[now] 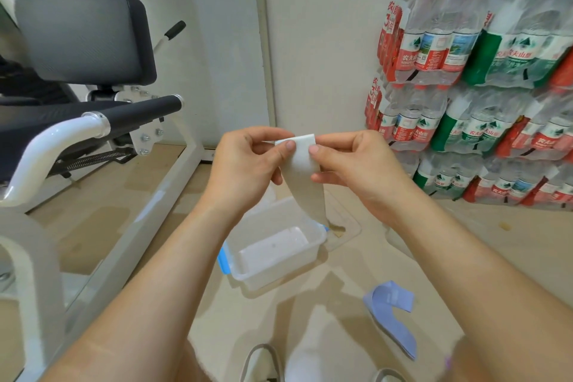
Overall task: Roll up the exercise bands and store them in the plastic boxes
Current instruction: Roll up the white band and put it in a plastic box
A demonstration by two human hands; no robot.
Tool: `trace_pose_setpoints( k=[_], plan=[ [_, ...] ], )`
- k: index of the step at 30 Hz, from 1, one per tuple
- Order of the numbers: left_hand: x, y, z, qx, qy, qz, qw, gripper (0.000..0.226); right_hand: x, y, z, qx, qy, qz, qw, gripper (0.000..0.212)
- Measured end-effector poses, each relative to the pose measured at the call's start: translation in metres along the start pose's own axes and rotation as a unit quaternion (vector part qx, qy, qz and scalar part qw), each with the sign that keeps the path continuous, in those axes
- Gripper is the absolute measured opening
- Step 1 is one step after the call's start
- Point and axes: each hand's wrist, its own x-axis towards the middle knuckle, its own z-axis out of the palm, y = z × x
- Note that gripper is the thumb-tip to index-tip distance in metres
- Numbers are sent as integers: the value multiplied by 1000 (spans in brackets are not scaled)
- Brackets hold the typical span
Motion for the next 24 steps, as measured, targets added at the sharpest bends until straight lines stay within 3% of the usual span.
trace_pose_setpoints(
  k=[3, 8, 14, 18, 24],
  plan=[
    [-1, 0, 0, 7, -1, 10, 1000, 3, -1, 1, 1, -16, 11, -23, 1000, 11],
    [-1, 1, -2, 6, 35, 23, 999, 9, -3, 0, 3, -33, 11, -27, 999, 12],
    [-3, 4, -4, 2, 29, 10, 1000, 7, -3, 5, 9, -2, 21, -36, 999, 20],
    [-3, 5, -4, -18, 14, -8, 1000, 7, -3, 6, 10, 22, 40, -44, 998, 9],
    [-2, 2, -4, 30, 16, 30, 999, 6, -3, 4, 10, 0, 33, -47, 998, 14]
  ],
)
